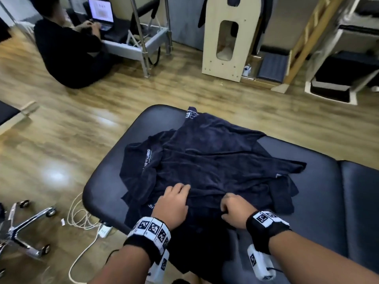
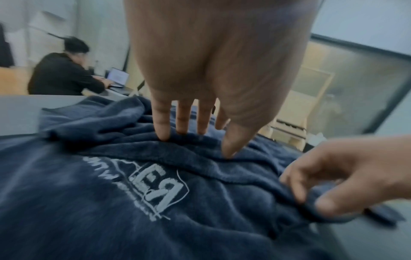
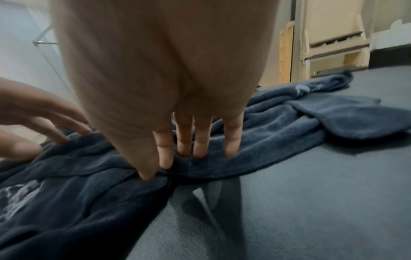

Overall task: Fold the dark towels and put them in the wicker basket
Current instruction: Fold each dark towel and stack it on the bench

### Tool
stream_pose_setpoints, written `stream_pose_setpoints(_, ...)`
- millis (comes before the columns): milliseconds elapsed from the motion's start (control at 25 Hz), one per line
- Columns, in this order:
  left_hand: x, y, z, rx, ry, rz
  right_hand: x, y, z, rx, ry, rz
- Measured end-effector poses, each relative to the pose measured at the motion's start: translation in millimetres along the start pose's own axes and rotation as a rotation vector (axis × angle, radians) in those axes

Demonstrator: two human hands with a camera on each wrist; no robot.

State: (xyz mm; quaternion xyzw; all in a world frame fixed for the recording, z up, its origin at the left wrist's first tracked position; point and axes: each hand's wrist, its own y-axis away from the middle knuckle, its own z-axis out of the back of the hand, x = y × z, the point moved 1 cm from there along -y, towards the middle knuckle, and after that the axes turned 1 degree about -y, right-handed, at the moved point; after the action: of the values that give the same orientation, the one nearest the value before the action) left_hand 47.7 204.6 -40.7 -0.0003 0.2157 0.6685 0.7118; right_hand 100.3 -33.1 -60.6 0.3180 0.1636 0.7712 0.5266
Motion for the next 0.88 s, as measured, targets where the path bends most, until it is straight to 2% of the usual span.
stream_pose_setpoints(120, 2, -25, -8, 0.007, -0.256, 0.006, -5, 15, 4, 0.066, -0.004, -0.014)
stream_pose_setpoints(200, 3, -35, -8, -0.024, -0.307, -0.023, -10, 24, 5, 0.091, -0.001, -0.052)
stream_pose_setpoints(280, -5, -39, -1, -0.050, -0.258, -0.099, -15, 32, 4, 0.094, -0.030, -0.076)
stream_pose_setpoints(360, -24, -38, 11, -0.074, -0.158, -0.195, -11, 39, 6, -0.026, -0.117, -0.087)
stream_pose_setpoints(440, -46, -38, 21, -0.092, -0.076, -0.322, 5, 44, 13, -0.231, -0.228, -0.041)
stream_pose_setpoints(560, -82, -35, 41, -0.026, 0.159, -0.459, 33, 47, 28, -0.421, -0.198, -0.051)
stream_pose_setpoints(720, -96, -31, 41, 0.055, 0.322, -0.413, 30, 65, 48, -0.498, -0.190, -0.249)
stream_pose_setpoints(800, -94, -29, 30, 0.128, 0.249, -0.392, 19, 81, 54, -0.559, -0.268, -0.255)
stream_pose_setpoints(880, -95, -28, 19, 0.119, 0.080, -0.377, 8, 98, 58, -0.648, -0.332, -0.262)
